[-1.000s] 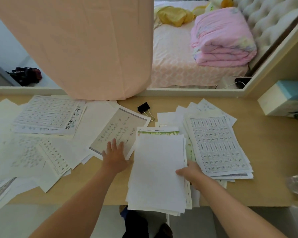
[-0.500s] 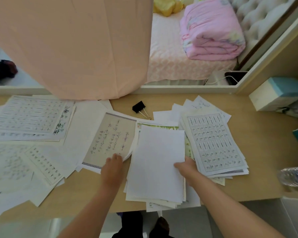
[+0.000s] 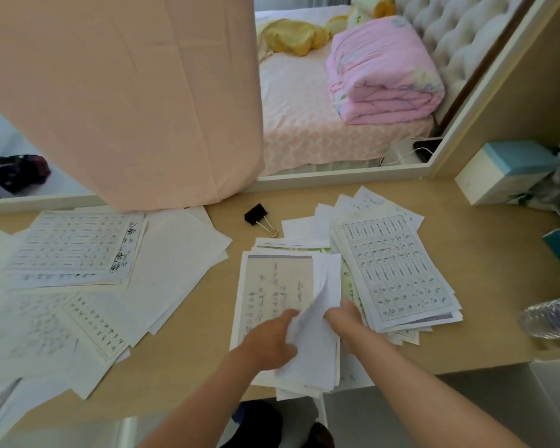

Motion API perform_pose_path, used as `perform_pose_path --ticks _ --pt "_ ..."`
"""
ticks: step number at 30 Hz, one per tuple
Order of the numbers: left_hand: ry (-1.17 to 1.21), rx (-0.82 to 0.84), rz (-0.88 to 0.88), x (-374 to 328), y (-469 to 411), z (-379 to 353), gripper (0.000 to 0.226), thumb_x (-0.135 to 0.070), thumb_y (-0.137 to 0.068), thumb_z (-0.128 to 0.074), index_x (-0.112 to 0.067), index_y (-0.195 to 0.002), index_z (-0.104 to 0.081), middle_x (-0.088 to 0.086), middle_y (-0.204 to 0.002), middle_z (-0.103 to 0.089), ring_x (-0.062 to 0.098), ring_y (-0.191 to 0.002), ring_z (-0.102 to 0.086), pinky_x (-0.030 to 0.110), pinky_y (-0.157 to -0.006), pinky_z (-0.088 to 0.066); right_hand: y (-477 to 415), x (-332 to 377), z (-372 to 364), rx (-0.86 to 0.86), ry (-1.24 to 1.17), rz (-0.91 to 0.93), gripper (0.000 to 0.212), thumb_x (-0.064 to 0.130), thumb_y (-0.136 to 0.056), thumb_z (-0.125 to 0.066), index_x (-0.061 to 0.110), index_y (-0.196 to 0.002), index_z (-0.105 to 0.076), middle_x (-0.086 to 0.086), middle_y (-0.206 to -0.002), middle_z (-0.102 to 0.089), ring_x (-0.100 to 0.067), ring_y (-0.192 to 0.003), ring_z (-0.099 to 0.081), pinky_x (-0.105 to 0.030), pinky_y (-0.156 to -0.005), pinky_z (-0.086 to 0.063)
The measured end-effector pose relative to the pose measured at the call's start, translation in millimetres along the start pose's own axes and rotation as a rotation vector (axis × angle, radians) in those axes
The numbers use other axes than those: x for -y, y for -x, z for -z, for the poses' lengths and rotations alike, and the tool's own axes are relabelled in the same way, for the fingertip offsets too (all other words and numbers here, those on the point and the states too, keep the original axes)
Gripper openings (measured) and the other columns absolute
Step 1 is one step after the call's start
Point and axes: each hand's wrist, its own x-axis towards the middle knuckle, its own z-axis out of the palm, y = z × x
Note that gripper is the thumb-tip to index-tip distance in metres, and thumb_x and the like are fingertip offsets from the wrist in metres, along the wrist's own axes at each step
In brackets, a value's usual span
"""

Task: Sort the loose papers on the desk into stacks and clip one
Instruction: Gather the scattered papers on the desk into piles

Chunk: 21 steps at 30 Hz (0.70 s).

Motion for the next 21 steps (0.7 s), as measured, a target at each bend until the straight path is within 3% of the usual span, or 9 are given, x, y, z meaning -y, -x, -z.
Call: perform_pose_path --ticks 2,4,7,9,12,15,17,19,21 --pt "0.022 0.145 0.013 -7 -3 -16 0.07 -0.048 -0.087 -0.058 -0.03 -0.149 -0.033 -0.008 -0.152 -0.037 0.018 -0.139 -0.037 0.04 -0.116 -0.029 4 -2 2 0.008 -0.049 0.005 0.038 0.019 -0.098 -0.046 0.005 -0.133 -0.052 -0.01 -0.117 -0.06 -0.028 -0.104 -0.058 -0.033 -0.084 -0.045" --pt "0.09 0.174 0.02 -12 -4 -26 0.065 -0.051 -0.089 -0.055 -0.03 -0.148 -0.038 -0.01 -0.156 -0.031 0.013 -0.144 -0.027 0.038 -0.117 -0.019 5 -5 3 0.029 -0.071 0.028 0.045 0.029 -0.099 -0.051 0.006 -0.137 -0.049 -0.009 -0.13 -0.057 -0.03 -0.12 -0.054 -0.034 -0.094 -0.042" --pt "0.324 0.161 0.089 -10 0 -30 0.055 -0.042 -0.092 -0.057 -0.032 -0.144 -0.044 -0.01 -0.149 -0.041 0.013 -0.134 -0.04 0.03 -0.106 -0.034 2 -20 3 0.018 0.057 0.105 0.041 0.009 -0.088 -0.062 0.014 -0.128 -0.056 -0.005 -0.122 -0.065 -0.026 -0.107 -0.061 -0.035 -0.093 -0.051" --pt "0.341 0.011 0.119 -1 6 -25 0.051 -0.031 -0.094 -0.059 -0.028 -0.142 -0.046 -0.006 -0.143 -0.049 0.013 -0.126 -0.048 0.029 -0.101 -0.043 5 -27 2 0.012 0.078 0.132 0.039 0.001 -0.087 -0.06 0.017 -0.122 -0.058 -0.003 -0.113 -0.066 -0.023 -0.098 -0.06 -0.033 -0.086 -0.053" --pt "0.324 -0.315 0.19 15 18 -10 0.06 -0.019 -0.092 -0.065 -0.02 -0.146 -0.038 0.001 -0.145 -0.048 0.019 -0.132 -0.046 0.032 -0.106 -0.04 15 -32 8 0.057 0.023 0.225 0.033 0.001 -0.091 -0.058 0.021 -0.117 -0.056 0.002 -0.107 -0.061 -0.018 -0.096 -0.055 -0.029 -0.083 -0.048" --pt "0.557 -0.554 0.316 22 28 15 0.085 -0.023 -0.085 -0.076 -0.014 -0.152 -0.024 0.005 -0.156 -0.033 0.025 -0.141 -0.035 0.04 -0.109 -0.035 19 -34 20 0.103 -0.045 0.325 0.034 0.005 -0.093 -0.059 0.022 -0.122 -0.056 0.01 -0.104 -0.06 -0.014 -0.1 -0.058 -0.024 -0.082 -0.046" --pt "0.809 -0.578 0.323 22 34 31 0.096 -0.031 -0.08 -0.08 -0.018 -0.154 -0.02 0.005 -0.157 -0.031 0.027 -0.14 -0.038 0.046 -0.108 -0.039 24 -30 31 0.163 -0.103 0.386 0.034 0.007 -0.093 -0.062 0.024 -0.121 -0.058 0.013 -0.106 -0.065 -0.011 -0.101 -0.062 -0.021 -0.082 -0.049" --pt "1.01 -0.557 0.213 21 38 46 0.079 -0.031 -0.076 -0.082 -0.021 -0.143 -0.041 0.005 -0.141 -0.056 0.027 -0.123 -0.058 0.045 -0.096 -0.051 29 -21 39 0.209 -0.125 0.453 0.033 0.007 -0.092 -0.063 0.025 -0.12 -0.061 0.014 -0.108 -0.068 -0.003 -0.099 -0.064 -0.02 -0.086 -0.052" --pt "1.027 -0.572 0.099 13 46 62 0.048 -0.026 -0.079 -0.08 -0.02 -0.123 -0.062 0.002 -0.115 -0.072 0.028 -0.105 -0.069 0.047 -0.086 -0.056 36 -8 45 0.229 -0.135 0.513 0.031 0.006 -0.091 -0.064 0.027 -0.115 -0.064 0.015 -0.106 -0.07 -0.001 -0.098 -0.066 -0.024 -0.09 -0.053"
